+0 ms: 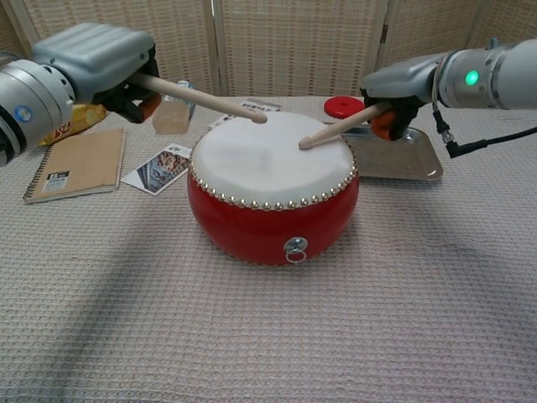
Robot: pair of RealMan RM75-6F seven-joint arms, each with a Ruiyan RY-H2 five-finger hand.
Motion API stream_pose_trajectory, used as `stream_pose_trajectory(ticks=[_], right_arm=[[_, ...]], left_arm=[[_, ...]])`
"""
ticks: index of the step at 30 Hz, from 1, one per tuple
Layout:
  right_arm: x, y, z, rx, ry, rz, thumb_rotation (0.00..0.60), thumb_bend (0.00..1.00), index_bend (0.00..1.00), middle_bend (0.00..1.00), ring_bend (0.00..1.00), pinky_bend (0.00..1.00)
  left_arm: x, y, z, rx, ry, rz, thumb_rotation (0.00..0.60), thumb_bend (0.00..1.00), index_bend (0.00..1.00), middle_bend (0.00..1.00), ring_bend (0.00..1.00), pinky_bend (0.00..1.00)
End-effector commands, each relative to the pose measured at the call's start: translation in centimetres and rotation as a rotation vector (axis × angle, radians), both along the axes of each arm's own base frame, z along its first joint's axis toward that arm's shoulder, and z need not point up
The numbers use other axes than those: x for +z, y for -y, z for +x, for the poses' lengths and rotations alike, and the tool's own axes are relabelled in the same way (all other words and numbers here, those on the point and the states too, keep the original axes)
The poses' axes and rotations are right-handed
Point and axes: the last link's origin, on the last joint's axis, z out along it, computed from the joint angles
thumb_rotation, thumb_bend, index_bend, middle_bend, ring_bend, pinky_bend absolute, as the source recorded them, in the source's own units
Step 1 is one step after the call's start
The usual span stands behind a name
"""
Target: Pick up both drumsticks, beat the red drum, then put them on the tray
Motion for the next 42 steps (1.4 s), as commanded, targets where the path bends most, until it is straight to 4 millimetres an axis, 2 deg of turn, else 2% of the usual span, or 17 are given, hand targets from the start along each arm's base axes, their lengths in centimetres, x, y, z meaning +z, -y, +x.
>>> stream_pose_trajectory(ticks=[1, 3, 6, 10, 13, 19, 20, 26, 29, 33, 39, 42], right_arm=[[2.4, -0.2, 2.0, 0.03, 0.119, -0.044, 0.6, 0.9, 1.0, 1.0, 1.0, 1.0], [3.4, -0.4, 2.4, 0.045, 0.141, -0.055, 0.6, 0.9, 1.0, 1.0, 1.0, 1.0], [3.8, -0.6, 2.2, 0.048, 0.135, -0.051, 0.6, 0.9, 1.0, 1.0, 1.0, 1.0], [2.3, -0.4, 0.7, 0.015, 0.073, -0.021, 0.6, 0.9, 1.0, 1.0, 1.0, 1.0], [0.3, -0.2, -1.1, -0.015, -0.015, 0.011, 0.6, 0.9, 1.0, 1.0, 1.0, 1.0], [-1.1, 0.0, -1.7, -0.016, -0.059, 0.02, 0.6, 0.9, 1.0, 1.0, 1.0, 1.0], [-0.2, 0.1, -0.1, -0.003, 0.015, -0.008, 0.6, 0.9, 1.0, 1.0, 1.0, 1.0], [2.9, -1.0, 1.6, 0.044, 0.114, -0.038, 0.6, 0.9, 1.0, 1.0, 1.0, 1.0], [3.5, -1.3, 1.6, 0.043, 0.128, -0.037, 0.6, 0.9, 1.0, 1.0, 1.0, 1.0], [3.1, -1.1, 1.1, 0.033, 0.106, -0.024, 0.6, 0.9, 1.0, 1.0, 1.0, 1.0], [0.0, -0.7, -0.8, 0.015, -0.005, 0.027, 0.6, 0.9, 1.0, 1.0, 1.0, 1.0], [-0.7, -0.6, -1.2, 0.012, -0.029, 0.025, 0.6, 0.9, 1.0, 1.0, 1.0, 1.0]], left_arm=[[-2.3, 0.0, -0.5, 0.021, -0.058, -0.056, 0.6, 0.57, 1.0, 1.0, 1.0, 1.0], [-3.7, -0.1, -1.0, 0.035, -0.106, -0.082, 0.6, 0.57, 1.0, 1.0, 1.0, 1.0], [-4.2, -0.4, -1.3, 0.058, -0.114, -0.089, 0.6, 0.57, 1.0, 1.0, 1.0, 1.0], [-2.3, -0.7, -0.9, 0.045, -0.054, -0.041, 0.6, 0.57, 1.0, 1.0, 1.0, 1.0], [-0.1, -0.5, -0.2, 0.018, 0.002, 0.003, 0.6, 0.57, 1.0, 1.0, 1.0, 1.0], [1.1, -0.3, 0.3, 0.0, 0.026, 0.024, 0.6, 0.57, 1.0, 1.0, 1.0, 1.0], [0.2, -0.2, 0.1, 0.009, -0.001, -0.005, 0.6, 0.57, 1.0, 1.0, 1.0, 1.0], [-4.0, -0.6, -1.0, 0.061, -0.097, -0.091, 0.6, 0.57, 1.0, 1.0, 1.0, 1.0], [-4.3, -0.8, -1.4, 0.077, -0.108, -0.087, 0.6, 0.57, 1.0, 1.0, 1.0, 1.0], [-2.0, -0.7, -0.9, 0.058, -0.026, -0.028, 0.6, 0.57, 1.0, 1.0, 1.0, 1.0], [2.6, -0.2, 0.2, -0.006, 0.065, 0.059, 0.6, 0.57, 1.0, 1.0, 1.0, 1.0], [3.9, 0.1, 0.4, -0.019, 0.089, 0.077, 0.6, 0.57, 1.0, 1.0, 1.0, 1.0]])
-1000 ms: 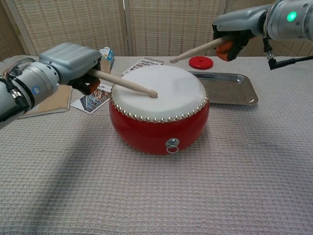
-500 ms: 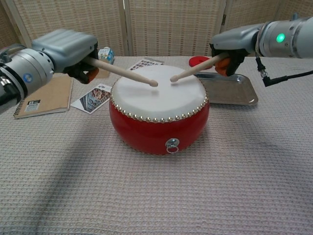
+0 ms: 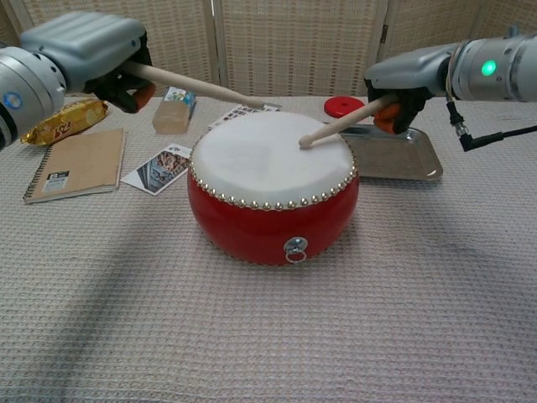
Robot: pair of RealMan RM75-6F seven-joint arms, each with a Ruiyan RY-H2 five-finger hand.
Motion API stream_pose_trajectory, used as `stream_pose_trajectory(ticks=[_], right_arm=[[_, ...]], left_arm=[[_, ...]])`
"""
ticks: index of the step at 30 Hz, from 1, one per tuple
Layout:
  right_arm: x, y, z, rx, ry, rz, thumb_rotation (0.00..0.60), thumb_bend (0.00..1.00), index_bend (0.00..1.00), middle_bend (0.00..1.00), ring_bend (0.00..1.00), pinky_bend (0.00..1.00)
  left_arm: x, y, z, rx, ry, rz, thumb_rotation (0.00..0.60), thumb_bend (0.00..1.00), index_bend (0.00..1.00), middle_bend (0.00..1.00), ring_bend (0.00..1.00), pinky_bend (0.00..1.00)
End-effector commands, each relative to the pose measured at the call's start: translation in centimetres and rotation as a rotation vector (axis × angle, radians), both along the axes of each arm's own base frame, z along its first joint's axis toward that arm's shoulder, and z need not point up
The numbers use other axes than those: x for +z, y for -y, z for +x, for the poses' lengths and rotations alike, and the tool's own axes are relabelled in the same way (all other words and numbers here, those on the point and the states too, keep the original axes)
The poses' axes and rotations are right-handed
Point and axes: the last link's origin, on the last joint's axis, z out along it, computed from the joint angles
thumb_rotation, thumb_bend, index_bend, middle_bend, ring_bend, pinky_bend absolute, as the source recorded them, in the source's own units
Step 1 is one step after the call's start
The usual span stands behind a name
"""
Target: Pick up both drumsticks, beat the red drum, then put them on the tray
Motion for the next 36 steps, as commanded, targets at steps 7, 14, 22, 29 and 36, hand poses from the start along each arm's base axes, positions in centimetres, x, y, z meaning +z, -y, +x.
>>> stream_pose_trajectory(ticks=[7, 14, 22, 29, 36], right_arm=[[2.2, 0.2, -0.1, -0.044, 0.144, -0.054, 0.6, 0.9, 1.0, 1.0, 1.0, 1.0], [5.7, 1.1, -3.6, -0.191, 0.311, -0.129, 0.6, 0.9, 1.0, 1.0, 1.0, 1.0], [3.6, 3.2, -8.5, -0.348, 0.32, -0.127, 0.6, 0.82, 1.0, 1.0, 1.0, 1.0], [0.5, 5.3, -8.6, -0.388, 0.285, -0.09, 0.6, 0.49, 1.0, 1.0, 0.96, 0.99], [-1.2, 7.0, -7.7, -0.397, 0.25, -0.083, 0.6, 0.31, 0.98, 0.93, 0.78, 0.83]], left_arm=[[2.3, 0.6, -0.9, 0.009, 0.072, -0.003, 0.6, 0.57, 1.0, 1.0, 1.0, 1.0], [2.0, 1.0, -2.4, 0.052, 0.124, -0.067, 0.6, 0.57, 1.0, 1.0, 1.0, 1.0], [2.4, 1.1, -3.8, 0.071, 0.145, -0.07, 0.6, 0.57, 1.0, 1.0, 1.0, 1.0], [3.1, 1.3, -4.5, 0.077, 0.146, -0.062, 0.6, 0.57, 1.0, 1.0, 1.0, 1.0], [3.7, 1.4, -5.0, 0.081, 0.153, -0.052, 0.6, 0.57, 1.0, 1.0, 1.0, 1.0]])
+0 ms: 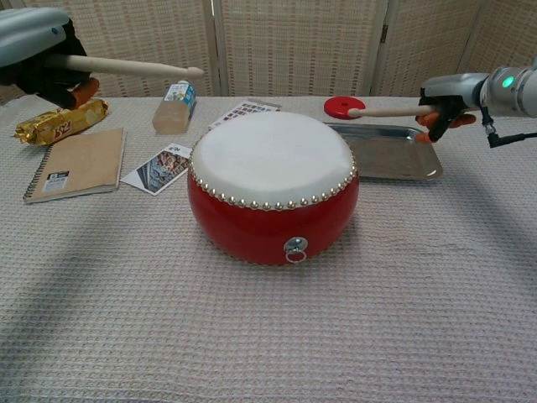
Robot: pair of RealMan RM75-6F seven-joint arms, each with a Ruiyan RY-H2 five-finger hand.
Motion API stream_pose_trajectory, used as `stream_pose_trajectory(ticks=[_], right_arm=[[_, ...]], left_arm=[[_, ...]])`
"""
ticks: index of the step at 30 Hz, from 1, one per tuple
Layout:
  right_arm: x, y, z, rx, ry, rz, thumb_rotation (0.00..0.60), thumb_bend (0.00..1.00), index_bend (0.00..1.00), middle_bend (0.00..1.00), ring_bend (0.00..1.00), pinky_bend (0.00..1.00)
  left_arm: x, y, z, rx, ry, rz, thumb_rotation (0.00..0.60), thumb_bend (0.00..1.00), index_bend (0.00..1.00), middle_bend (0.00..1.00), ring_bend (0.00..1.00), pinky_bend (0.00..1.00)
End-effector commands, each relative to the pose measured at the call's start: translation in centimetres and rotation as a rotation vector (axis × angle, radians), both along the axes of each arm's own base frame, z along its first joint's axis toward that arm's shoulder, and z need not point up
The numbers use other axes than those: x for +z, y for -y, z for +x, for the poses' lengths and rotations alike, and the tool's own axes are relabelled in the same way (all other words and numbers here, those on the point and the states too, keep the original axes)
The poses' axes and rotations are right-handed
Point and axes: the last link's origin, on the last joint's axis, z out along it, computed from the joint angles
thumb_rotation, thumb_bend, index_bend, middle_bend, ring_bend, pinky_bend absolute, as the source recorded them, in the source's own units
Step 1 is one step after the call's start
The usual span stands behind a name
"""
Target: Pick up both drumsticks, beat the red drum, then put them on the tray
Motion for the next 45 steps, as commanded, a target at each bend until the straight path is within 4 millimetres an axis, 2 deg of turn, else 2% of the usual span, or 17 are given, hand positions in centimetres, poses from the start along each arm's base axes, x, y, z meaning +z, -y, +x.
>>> stream_pose_trajectory(ticks=[1, 3, 5, 9, 13, 18, 24, 27, 32, 36, 40, 43, 45], right_arm=[[-1.4, 0.8, 1.1, -0.004, 0.007, 0.015, 0.6, 0.31, 0.96, 0.91, 0.76, 0.81], [-1.8, 1.2, 1.3, -0.011, 0.007, 0.014, 0.6, 0.29, 0.91, 0.87, 0.73, 0.78], [-2.1, 1.6, 1.5, -0.022, 0.005, 0.015, 0.6, 0.27, 0.82, 0.81, 0.67, 0.72], [-2.7, 2.2, 1.8, -0.046, 0.014, 0.013, 0.6, 0.21, 0.59, 0.65, 0.48, 0.66], [-3.4, 2.6, 2.0, -0.067, 0.022, 0.011, 0.6, 0.17, 0.39, 0.5, 0.33, 0.54], [-4.2, 2.7, 2.0, -0.089, 0.028, 0.021, 0.6, 0.16, 0.27, 0.39, 0.25, 0.49], [-3.9, 3.0, 2.5, -0.072, 0.036, 0.011, 0.6, 0.16, 0.24, 0.36, 0.21, 0.47], [-2.7, 3.3, 3.5, -0.026, 0.064, -0.006, 0.6, 0.16, 0.24, 0.36, 0.21, 0.46], [1.5, 2.3, 5.8, 0.114, 0.125, -0.037, 0.6, 0.16, 0.24, 0.36, 0.21, 0.46], [5.4, -0.7, 7.8, 0.219, 0.159, -0.033, 0.6, 0.16, 0.24, 0.36, 0.24, 0.46], [8.5, -3.9, 9.5, 0.279, 0.159, -0.031, 0.6, 0.15, 0.24, 0.36, 0.28, 0.5], [10.1, -6.0, 10.6, 0.29, 0.179, -0.037, 0.6, 0.11, 0.24, 0.36, 0.3, 0.53], [10.4, -7.1, 11.2, 0.291, 0.193, -0.027, 0.6, 0.09, 0.24, 0.36, 0.3, 0.53]], left_arm=[[0.2, 0.1, -0.2, 0.001, 0.001, 0.002, 0.6, 0.57, 1.0, 1.0, 1.0, 1.0], [0.3, 0.1, -0.3, 0.004, 0.004, 0.001, 0.6, 0.57, 1.0, 1.0, 1.0, 1.0], [0.4, 0.2, -0.5, 0.007, 0.007, 0.001, 0.6, 0.57, 1.0, 1.0, 1.0, 1.0], [0.6, 0.2, -0.8, 0.012, 0.009, 0.001, 0.6, 0.57, 1.0, 1.0, 1.0, 1.0], [0.7, 0.2, -1.1, 0.021, 0.011, 0.003, 0.6, 0.57, 1.0, 1.0, 1.0, 1.0], [0.8, 0.2, -1.3, 0.024, 0.012, 0.004, 0.6, 0.57, 1.0, 1.0, 1.0, 1.0], [0.9, 0.2, -1.2, 0.018, 0.016, 0.007, 0.6, 0.57, 1.0, 1.0, 1.0, 1.0], [0.8, 0.2, -0.9, 0.007, 0.02, 0.006, 0.6, 0.57, 1.0, 1.0, 1.0, 1.0], [0.1, 0.0, -0.1, -0.016, 0.012, -0.01, 0.6, 0.57, 1.0, 1.0, 1.0, 1.0], [-1.0, -0.2, 1.1, -0.03, 0.005, -0.03, 0.6, 0.57, 1.0, 1.0, 1.0, 1.0], [-2.1, -0.3, 2.4, -0.05, -0.03, -0.04, 0.6, 0.57, 1.0, 1.0, 1.0, 1.0], [-2.7, -0.4, 3.4, -0.059, -0.048, -0.038, 0.6, 0.57, 1.0, 1.0, 1.0, 1.0], [-3.1, -0.4, 4.0, -0.063, -0.057, -0.038, 0.6, 0.57, 1.0, 1.0, 1.0, 1.0]])
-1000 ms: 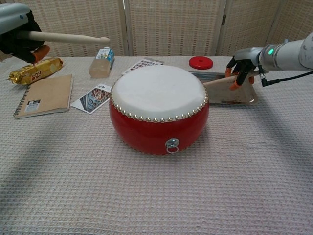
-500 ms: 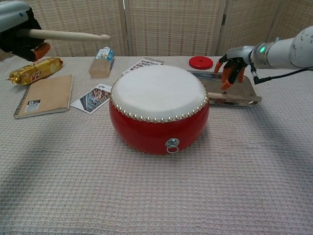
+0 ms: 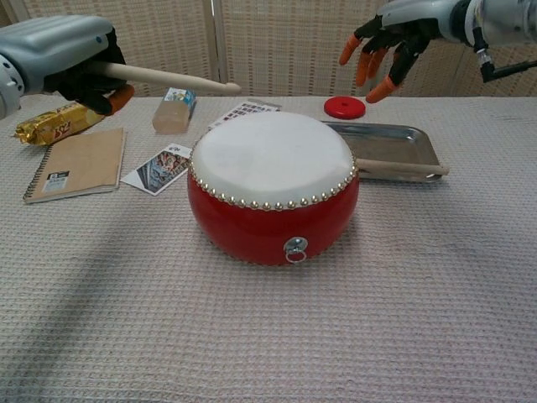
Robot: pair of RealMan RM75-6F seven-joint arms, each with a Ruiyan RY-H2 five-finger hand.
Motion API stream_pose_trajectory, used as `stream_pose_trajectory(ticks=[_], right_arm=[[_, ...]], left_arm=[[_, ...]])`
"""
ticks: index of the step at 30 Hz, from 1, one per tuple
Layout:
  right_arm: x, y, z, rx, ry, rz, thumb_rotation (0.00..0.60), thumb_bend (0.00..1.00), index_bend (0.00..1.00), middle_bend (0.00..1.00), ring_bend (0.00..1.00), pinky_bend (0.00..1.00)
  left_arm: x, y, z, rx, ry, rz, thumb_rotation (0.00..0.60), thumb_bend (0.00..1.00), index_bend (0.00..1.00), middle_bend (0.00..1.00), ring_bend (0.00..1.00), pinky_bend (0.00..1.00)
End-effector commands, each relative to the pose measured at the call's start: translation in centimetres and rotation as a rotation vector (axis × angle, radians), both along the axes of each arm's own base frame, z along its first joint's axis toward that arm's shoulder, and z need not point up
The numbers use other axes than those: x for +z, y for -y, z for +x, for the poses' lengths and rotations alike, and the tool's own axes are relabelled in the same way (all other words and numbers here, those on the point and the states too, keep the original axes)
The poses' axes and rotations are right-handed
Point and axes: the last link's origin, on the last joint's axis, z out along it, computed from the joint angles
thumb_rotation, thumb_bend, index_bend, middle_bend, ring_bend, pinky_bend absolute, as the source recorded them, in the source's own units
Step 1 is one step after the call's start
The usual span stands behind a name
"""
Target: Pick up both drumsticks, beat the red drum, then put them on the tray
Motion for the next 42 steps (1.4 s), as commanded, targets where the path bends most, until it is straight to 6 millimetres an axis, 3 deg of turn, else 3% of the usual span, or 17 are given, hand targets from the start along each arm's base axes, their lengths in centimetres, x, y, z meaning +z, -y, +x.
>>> stream_pose_trajectory(ticks=[1, 11, 20, 34, 42], right_arm=[[5.2, -3.8, 1.1, 0.027, 0.005, -0.073, 0.6, 0.08, 0.24, 0.36, 0.3, 0.53], [2.1, -6.2, 5.4, 0.047, 0.083, 0.042, 0.6, 0.05, 0.27, 0.37, 0.3, 0.54], [-2.6, -6.0, 9.1, 0.06, 0.068, 0.058, 0.6, 0.0, 0.41, 0.46, 0.35, 0.56], [-5.9, -5.4, 12.6, 0.047, 0.045, 0.051, 0.6, 0.0, 0.45, 0.47, 0.35, 0.57], [-7.0, -5.4, 14.2, 0.059, 0.044, 0.044, 0.6, 0.0, 0.52, 0.55, 0.41, 0.59]], left_arm=[[-0.8, -0.2, 1.5, -0.011, -0.016, 0.0, 0.6, 0.57, 1.0, 1.0, 1.0, 1.0], [-2.2, -0.5, 4.1, 0.015, -0.07, 0.006, 0.6, 0.57, 1.0, 1.0, 1.0, 1.0], [-3.1, -0.5, 5.9, 0.04, -0.093, 0.03, 0.6, 0.57, 1.0, 1.0, 1.0, 1.0], [-4.0, -0.7, 7.4, 0.043, -0.113, 0.043, 0.6, 0.57, 1.0, 1.0, 1.0, 1.0], [-4.4, -0.9, 7.9, 0.042, -0.131, 0.056, 0.6, 0.57, 1.0, 1.0, 1.0, 1.0]])
